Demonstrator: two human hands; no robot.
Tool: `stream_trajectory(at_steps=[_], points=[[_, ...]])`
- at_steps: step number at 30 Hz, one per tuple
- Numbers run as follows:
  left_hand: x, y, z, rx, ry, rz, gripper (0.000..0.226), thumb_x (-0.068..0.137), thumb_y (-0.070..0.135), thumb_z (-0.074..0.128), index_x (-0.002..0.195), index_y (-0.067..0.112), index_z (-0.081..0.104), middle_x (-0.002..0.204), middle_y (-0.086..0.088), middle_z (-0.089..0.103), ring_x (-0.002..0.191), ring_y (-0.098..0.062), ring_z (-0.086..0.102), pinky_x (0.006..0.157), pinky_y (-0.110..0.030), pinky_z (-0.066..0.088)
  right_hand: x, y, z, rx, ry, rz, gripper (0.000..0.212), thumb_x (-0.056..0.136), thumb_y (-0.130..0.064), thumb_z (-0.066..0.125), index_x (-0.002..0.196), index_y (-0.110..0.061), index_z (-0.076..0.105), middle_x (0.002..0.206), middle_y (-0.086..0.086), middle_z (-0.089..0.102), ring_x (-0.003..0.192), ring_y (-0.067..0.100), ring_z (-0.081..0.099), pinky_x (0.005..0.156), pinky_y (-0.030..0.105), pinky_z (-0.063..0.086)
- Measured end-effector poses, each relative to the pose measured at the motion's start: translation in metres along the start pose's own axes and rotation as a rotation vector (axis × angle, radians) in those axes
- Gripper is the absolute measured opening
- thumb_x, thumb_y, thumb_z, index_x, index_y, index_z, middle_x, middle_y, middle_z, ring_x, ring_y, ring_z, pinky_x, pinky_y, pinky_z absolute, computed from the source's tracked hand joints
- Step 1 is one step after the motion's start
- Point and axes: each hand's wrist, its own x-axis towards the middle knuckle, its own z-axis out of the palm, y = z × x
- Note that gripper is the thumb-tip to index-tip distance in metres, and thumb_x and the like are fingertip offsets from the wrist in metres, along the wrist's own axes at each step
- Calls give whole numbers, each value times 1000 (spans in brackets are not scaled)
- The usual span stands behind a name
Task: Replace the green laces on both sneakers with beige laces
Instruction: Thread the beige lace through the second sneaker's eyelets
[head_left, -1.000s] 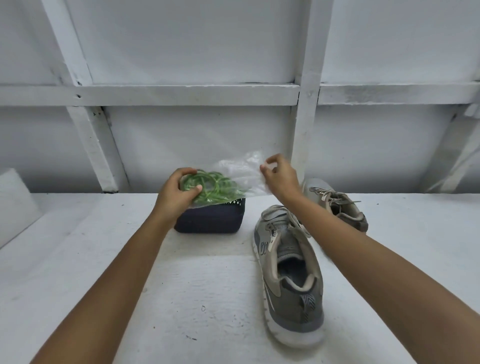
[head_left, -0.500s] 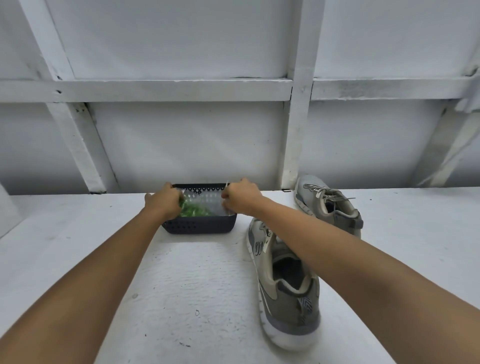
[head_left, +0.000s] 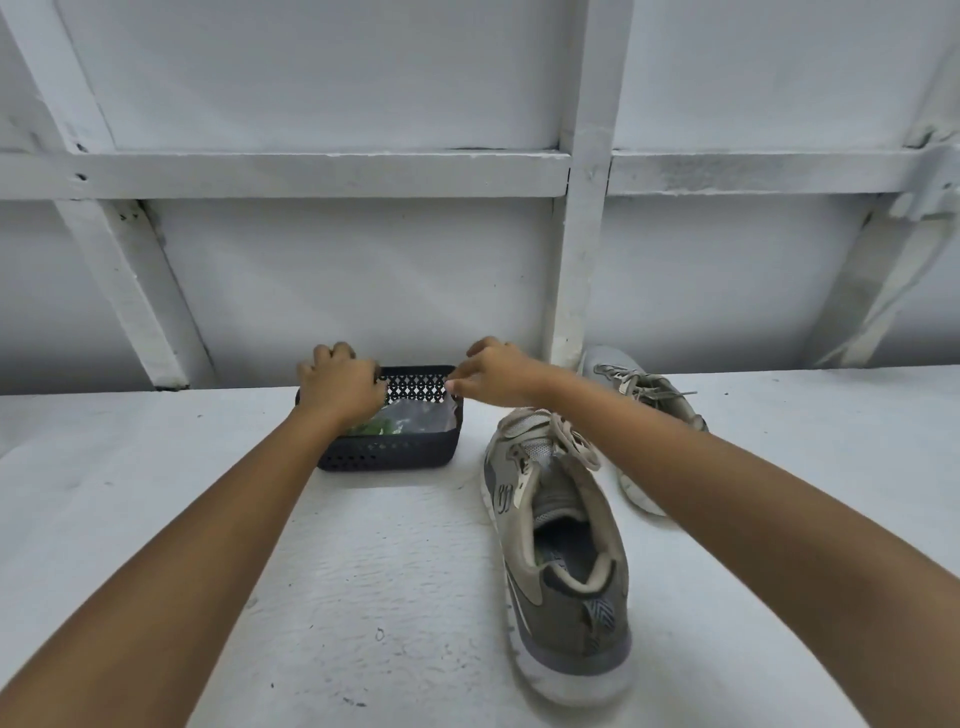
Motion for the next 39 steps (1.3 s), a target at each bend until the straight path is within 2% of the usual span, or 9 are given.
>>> stream_trajectory(at_steps=[5, 9, 15, 18, 22, 25, 28, 33, 39], points=[[-17, 53, -11, -431, 55, 261, 29, 95, 23, 51, 120, 15, 64, 123, -14, 54, 116, -28, 49, 97, -31, 36, -43, 27, -42, 44, -91, 73, 30, 97, -23, 49, 121, -11, 62, 105, 2, 65, 78, 11, 62, 67, 14, 49], [-39, 98, -9, -499, -60, 485, 29, 95, 23, 51, 121, 15, 63, 121, -8, 55, 113, -22, 51, 92, -24, 34, -62, 54, -38, 39, -183, 284, 30, 96, -19, 50, 118, -3, 61, 75, 2, 64, 50, 5, 61, 68, 24, 55], [-45, 138, 5, -356, -242, 503, 30, 92, 31, 56, 105, 6, 68, 105, -14, 64, 99, -28, 59, 79, -33, 44, -79, 59, -3, 118, -180, 363, 44, 93, -44, 52, 94, -1, 66, 71, 10, 68, 57, 18, 62, 51, 19, 51], [-44, 142, 11, -351, -236, 481, 25, 90, 28, 59, 86, 4, 67, 91, -15, 67, 84, -26, 58, 65, -29, 35, -77, 58, 10, -17, -47, 339, 36, 91, -36, 57, 71, -6, 61, 72, 14, 64, 65, 22, 56, 52, 24, 42], [-44, 141, 13, -416, -193, 433, 16, 85, 18, 64, 96, 8, 69, 102, -11, 67, 98, -26, 59, 76, -28, 41, -79, 61, 9, -13, 68, 327, 27, 91, -24, 55, 70, -7, 57, 70, 13, 55, 75, 25, 52, 56, 30, 34], [-45, 138, 14, -510, -184, 380, 12, 84, 11, 62, 92, 9, 70, 102, -9, 67, 99, -23, 59, 77, -26, 42, -81, 66, 5, 257, 184, 307, 32, 93, -25, 51, 76, -2, 65, 69, 17, 62, 68, 25, 58, 67, 32, 43], [-49, 135, 10, -692, -146, 327, 27, 85, 17, 65, 111, 12, 63, 108, -5, 62, 97, -18, 58, 75, -22, 40, -82, 67, -7, 663, 254, 306, 24, 93, -13, 49, 76, -6, 65, 62, 9, 59, 50, 16, 49, 53, 30, 42], [-52, 130, 0, -1087, -265, 417, 59, 81, 25, 71, 133, 32, 47, 131, 12, 50, 120, -5, 47, 99, -23, 39, -91, 62, -27, 1159, 50, 157, 23, 95, -8, 47, 75, -9, 59, 53, 2, 49, 47, 12, 45, 46, 21, 40], [-60, 128, -11, -1341, -392, 369, 16, 96, 15, 52, 87, 15, 66, 67, 7, 66, 74, -12, 65, 81, -33, 47, -91, 51, -35, 1255, 172, 119, 23, 95, -11, 46, 73, -9, 54, 58, 6, 53, 45, 15, 51, 39, 20, 41]])
